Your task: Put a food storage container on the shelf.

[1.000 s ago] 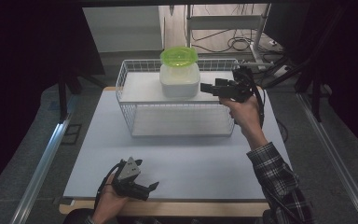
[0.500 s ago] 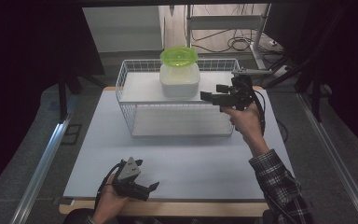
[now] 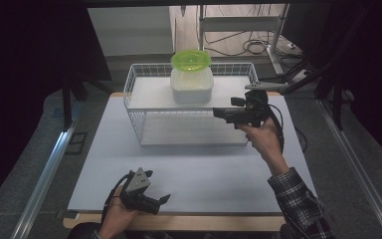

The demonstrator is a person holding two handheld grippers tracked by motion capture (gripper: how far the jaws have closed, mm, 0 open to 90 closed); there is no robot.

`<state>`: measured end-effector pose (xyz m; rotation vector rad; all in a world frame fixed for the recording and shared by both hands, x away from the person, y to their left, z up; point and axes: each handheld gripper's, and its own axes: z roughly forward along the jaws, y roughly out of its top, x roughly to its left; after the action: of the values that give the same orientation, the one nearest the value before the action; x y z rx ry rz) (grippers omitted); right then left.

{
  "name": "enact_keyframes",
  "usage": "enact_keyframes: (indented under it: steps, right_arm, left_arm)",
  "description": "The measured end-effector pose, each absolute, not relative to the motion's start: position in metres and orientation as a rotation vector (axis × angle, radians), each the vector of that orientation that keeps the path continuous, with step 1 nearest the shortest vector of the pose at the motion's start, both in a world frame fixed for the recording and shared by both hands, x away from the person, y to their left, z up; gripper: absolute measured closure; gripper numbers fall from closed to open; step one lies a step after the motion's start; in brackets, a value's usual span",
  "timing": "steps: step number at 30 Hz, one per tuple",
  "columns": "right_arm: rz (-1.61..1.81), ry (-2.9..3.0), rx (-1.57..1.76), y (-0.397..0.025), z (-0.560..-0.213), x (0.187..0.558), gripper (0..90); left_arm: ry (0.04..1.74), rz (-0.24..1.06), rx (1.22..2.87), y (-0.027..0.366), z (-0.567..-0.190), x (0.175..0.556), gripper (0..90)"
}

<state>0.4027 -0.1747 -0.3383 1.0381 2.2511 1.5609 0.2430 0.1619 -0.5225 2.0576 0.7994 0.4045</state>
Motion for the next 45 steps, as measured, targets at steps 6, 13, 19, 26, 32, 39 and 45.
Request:
enact_keyframes:
  steps: [6, 13, 19, 26, 32, 39, 45]
  right_arm:
    - [1.550, 2.254, 1.016, -0.173, -0.346, 0.397, 8.7]
    - [1.525, 2.269, 0.983, -0.170, -0.357, 0.391, 6.3]
    - [1.508, 2.276, 0.965, -0.168, -0.367, 0.385, 4.9]
    - [1.496, 2.283, 0.969, -0.166, -0.381, 0.377, 3.4]
    - [1.463, 2.286, 0.956, -0.166, -0.387, 0.374, 3.4]
    - [1.410, 2.294, 0.945, -0.169, -0.398, 0.365, 2.8]
    - [1.381, 2.294, 0.943, -0.171, -0.405, 0.355, 2.2]
  left_arm:
    - [0.798, 0.399, 2.056, 0.162, -0.523, 0.243, 0.8]
    - [0.801, 0.389, 2.051, 0.162, -0.522, 0.243, 0.8]
    - [0.804, 0.381, 2.044, 0.163, -0.522, 0.243, 0.8]
    - [0.806, 0.360, 2.030, 0.164, -0.521, 0.244, 1.0]
    - [0.804, 0.360, 2.034, 0.164, -0.521, 0.243, 1.0]
    - [0.798, 0.359, 2.037, 0.164, -0.521, 0.243, 1.0]
    - [0.803, 0.354, 2.037, 0.164, -0.521, 0.243, 1.4]
